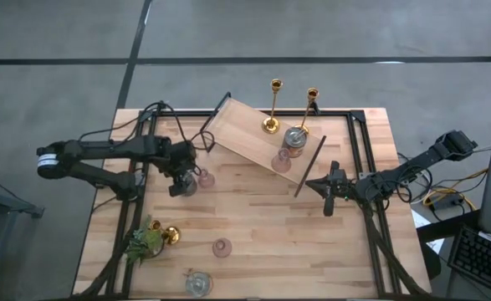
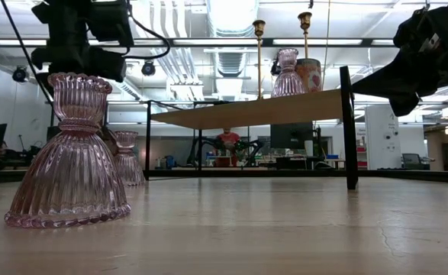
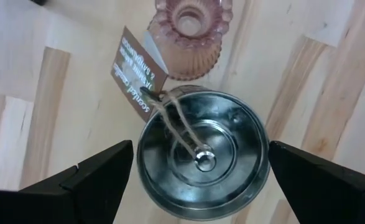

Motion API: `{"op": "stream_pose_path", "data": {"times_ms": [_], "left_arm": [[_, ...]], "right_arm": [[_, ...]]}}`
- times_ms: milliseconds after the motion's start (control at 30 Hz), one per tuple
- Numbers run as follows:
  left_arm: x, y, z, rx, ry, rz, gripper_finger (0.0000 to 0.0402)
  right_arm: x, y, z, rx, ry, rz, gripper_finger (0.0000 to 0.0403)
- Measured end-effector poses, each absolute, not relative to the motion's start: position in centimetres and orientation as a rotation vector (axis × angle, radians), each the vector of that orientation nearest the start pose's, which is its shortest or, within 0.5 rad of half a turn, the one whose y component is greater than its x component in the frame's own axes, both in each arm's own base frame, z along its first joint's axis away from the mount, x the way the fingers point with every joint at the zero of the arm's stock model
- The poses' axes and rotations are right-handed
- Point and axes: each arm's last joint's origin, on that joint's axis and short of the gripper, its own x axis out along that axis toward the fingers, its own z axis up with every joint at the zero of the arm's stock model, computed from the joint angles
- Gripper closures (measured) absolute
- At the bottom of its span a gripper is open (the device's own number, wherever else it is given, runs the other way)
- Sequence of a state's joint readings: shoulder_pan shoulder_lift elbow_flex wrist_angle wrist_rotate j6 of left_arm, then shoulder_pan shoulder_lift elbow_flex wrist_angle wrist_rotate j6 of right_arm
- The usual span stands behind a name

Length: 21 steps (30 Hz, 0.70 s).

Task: Pick & Place candle stick holders
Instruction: Put the top silver scented candle on the shelf aligned with the other silver scented candle

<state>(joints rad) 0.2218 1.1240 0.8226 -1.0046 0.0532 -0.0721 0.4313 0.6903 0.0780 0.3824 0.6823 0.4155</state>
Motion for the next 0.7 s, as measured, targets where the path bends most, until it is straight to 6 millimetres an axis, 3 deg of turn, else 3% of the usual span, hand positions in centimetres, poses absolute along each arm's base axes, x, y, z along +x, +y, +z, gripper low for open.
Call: {"op": "stream_pose_path", "data": {"times_ms": [700], "left_arm": [[17.73,3.55,23.50,-0.331,1.298,0.139,0.0025]], "right_arm": [[13.39,4.15,15.85,0.293,0.143,-0.287,0.0394]]}}
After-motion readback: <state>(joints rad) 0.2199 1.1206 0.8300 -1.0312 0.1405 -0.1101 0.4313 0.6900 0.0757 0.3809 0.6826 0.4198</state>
